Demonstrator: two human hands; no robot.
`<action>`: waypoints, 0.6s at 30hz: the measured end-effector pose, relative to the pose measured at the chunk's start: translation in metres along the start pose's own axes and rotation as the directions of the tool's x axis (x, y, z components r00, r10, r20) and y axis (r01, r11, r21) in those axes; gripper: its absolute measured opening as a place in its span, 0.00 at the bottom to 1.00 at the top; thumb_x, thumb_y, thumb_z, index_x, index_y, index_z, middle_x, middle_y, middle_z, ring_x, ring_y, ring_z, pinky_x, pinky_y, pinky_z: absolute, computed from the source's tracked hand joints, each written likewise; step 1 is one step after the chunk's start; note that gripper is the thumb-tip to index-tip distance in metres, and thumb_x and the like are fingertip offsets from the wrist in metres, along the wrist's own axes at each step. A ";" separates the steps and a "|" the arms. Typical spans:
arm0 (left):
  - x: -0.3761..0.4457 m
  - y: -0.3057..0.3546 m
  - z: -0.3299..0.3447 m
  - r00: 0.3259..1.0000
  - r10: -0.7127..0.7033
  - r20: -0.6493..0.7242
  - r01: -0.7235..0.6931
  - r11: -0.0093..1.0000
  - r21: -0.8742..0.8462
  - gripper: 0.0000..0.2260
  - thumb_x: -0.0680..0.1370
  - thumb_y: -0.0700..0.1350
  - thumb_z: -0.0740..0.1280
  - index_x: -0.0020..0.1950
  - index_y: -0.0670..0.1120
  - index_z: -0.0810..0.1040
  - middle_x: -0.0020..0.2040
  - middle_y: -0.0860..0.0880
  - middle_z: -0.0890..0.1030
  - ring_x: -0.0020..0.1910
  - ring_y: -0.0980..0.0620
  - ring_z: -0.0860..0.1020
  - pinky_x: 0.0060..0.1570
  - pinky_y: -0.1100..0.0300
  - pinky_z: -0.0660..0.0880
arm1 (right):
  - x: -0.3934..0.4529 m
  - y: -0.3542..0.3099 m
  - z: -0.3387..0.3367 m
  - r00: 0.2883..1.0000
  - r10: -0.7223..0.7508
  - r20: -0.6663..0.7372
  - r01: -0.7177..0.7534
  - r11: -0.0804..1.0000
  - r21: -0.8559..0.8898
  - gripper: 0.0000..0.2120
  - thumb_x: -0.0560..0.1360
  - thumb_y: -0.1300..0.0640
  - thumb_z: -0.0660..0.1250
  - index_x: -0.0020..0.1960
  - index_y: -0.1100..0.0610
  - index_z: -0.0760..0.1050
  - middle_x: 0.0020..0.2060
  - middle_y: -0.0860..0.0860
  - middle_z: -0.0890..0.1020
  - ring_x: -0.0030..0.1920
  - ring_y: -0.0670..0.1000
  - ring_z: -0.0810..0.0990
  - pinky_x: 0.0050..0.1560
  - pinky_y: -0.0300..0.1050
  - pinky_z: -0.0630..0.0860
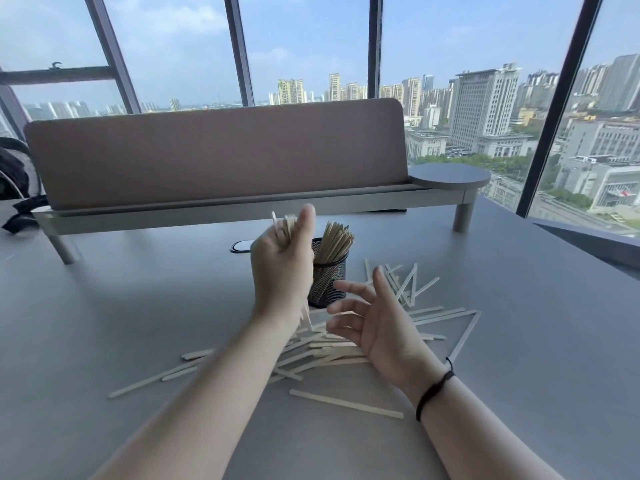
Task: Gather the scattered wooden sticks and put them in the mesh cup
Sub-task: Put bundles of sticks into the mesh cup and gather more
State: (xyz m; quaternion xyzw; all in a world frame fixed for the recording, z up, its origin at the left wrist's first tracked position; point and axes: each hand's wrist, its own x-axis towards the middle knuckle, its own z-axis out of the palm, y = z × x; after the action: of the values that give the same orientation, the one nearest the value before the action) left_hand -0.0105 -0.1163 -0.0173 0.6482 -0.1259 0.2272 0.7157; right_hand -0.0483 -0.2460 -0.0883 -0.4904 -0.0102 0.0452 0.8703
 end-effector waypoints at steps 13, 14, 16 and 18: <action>0.101 -0.032 0.046 1.000 0.012 -0.024 -0.006 0.977 0.213 0.24 0.83 0.56 0.61 0.32 0.42 0.68 0.24 0.45 0.73 0.23 0.48 0.75 0.34 0.58 0.75 | 0.006 0.016 0.004 0.998 -0.061 -0.015 0.054 0.954 -0.294 0.36 0.68 0.28 0.61 0.47 0.61 0.83 0.36 0.63 0.82 0.37 0.60 0.79 0.43 0.50 0.76; 0.102 -0.039 0.046 1.000 -0.008 0.004 0.007 0.966 0.259 0.23 0.83 0.54 0.63 0.32 0.43 0.70 0.25 0.46 0.76 0.26 0.49 0.77 0.38 0.57 0.78 | 0.007 0.016 0.005 0.998 -0.064 -0.016 0.056 0.953 -0.297 0.36 0.68 0.28 0.61 0.48 0.61 0.83 0.36 0.63 0.82 0.36 0.60 0.79 0.43 0.50 0.76; 0.104 -0.052 0.043 0.998 -0.029 0.061 0.009 0.952 0.307 0.13 0.80 0.53 0.67 0.39 0.48 0.77 0.32 0.49 0.81 0.35 0.49 0.82 0.47 0.50 0.82 | 0.008 0.015 0.006 0.997 -0.069 -0.020 0.060 0.949 -0.308 0.36 0.69 0.29 0.60 0.50 0.62 0.82 0.36 0.63 0.82 0.36 0.60 0.79 0.43 0.50 0.76; 0.103 -0.051 0.040 0.996 -0.023 0.085 -0.009 0.932 0.362 0.10 0.77 0.55 0.71 0.52 0.51 0.78 0.44 0.51 0.83 0.47 0.50 0.83 0.54 0.51 0.80 | 0.009 0.014 0.006 0.997 -0.075 -0.021 0.064 0.945 -0.321 0.36 0.70 0.29 0.60 0.51 0.63 0.81 0.36 0.62 0.82 0.36 0.60 0.79 0.43 0.50 0.76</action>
State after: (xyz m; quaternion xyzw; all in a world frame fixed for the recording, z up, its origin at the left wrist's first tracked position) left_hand 0.1082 -0.1421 -0.0078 0.7788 -0.1111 0.2151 0.5787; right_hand -0.0404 -0.2332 -0.0977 -0.6252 -0.0204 0.0039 0.7802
